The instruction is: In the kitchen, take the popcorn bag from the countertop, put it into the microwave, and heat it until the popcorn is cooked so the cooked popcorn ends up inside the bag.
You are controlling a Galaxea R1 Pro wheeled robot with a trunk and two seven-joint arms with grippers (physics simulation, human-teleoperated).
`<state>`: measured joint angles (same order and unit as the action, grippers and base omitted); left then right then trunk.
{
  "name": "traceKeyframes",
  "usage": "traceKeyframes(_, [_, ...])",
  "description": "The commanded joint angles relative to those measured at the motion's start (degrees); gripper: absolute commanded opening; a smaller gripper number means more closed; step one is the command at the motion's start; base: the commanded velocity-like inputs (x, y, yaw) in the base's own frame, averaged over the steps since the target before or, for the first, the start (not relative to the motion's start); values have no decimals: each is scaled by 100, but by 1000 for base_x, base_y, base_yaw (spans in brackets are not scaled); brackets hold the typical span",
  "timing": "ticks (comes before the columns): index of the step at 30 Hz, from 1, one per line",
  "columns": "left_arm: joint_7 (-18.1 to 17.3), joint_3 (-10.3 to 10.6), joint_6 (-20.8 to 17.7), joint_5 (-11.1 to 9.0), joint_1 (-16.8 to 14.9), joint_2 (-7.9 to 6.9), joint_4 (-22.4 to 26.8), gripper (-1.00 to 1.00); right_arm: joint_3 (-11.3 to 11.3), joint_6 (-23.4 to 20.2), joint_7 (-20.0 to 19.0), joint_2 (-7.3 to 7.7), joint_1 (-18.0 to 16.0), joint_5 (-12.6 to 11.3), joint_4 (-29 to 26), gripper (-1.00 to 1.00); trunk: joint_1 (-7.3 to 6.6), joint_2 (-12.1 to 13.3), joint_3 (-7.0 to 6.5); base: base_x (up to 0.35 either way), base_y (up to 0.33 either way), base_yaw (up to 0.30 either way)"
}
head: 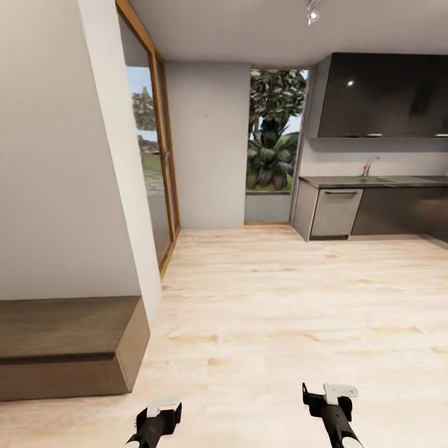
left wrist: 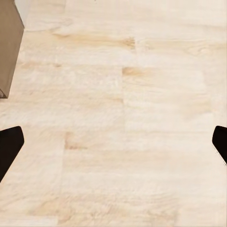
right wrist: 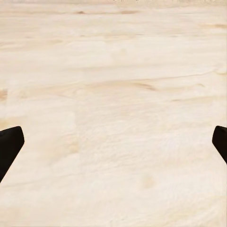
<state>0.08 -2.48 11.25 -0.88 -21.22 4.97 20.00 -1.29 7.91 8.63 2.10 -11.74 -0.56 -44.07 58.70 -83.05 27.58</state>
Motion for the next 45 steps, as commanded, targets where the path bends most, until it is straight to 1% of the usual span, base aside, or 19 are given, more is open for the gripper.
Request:
traceKeyframes(1, [-4,-24,18,-9,-5,4,-4,100,6,18,16,1,-3,-6,4,100,3,-3,6,330,-125,0])
traceKeyframes(4, [0,-24,18,-9,-5,4,-5,100,6,18,16,1,-3,-6,4,100,3,-3,6,330,-125,-13])
traceKeyframes(7, [0,-24,18,-9,-5,4,-4,100,6,18,16,1,-3,-6,4,100,3,-3,6,330,-125,-218])
traceKeyframes(45, [1,-24,18,-9,-5,4,-5,100,6,18,16,1,-12,-6,10,100,3,-3,6,343,-7,-298])
